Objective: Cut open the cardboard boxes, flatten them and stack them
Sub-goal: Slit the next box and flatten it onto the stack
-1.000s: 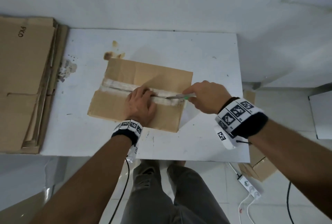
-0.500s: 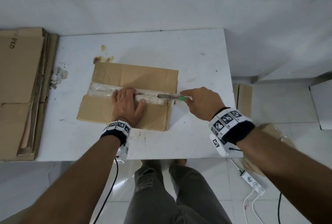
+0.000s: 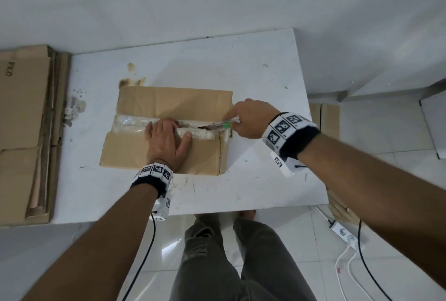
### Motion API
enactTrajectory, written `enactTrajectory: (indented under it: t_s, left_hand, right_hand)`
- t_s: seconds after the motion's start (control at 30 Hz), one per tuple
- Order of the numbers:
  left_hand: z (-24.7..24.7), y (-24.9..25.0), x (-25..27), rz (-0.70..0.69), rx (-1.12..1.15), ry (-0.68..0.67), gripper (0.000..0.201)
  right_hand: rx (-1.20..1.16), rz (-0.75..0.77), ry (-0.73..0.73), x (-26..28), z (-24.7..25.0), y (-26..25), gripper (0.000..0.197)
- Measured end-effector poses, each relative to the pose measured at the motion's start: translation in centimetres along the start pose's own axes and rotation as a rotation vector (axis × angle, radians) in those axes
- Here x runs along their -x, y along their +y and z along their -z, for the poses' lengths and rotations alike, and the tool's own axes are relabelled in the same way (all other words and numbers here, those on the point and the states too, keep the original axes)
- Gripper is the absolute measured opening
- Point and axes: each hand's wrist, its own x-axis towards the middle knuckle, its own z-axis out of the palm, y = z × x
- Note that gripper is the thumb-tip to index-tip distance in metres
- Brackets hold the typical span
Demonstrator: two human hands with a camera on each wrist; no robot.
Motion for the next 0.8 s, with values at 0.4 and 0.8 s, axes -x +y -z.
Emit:
enactTrajectory:
  t_s: [0.4, 0.8]
  left_hand:
    - [0.0, 0.3, 0.3, -0.046, 0.044, 0.04, 0.038]
    - [0.3, 0.6, -0.6, 0.003, 0.009, 0.079, 0.044]
  right_hand:
    - [0.035, -0.03, -0.013, 0.4, 1.1, 1.3, 0.031]
    - [-0.114, -0.09, -0.04, 2.2, -1.6, 1.4, 0.031]
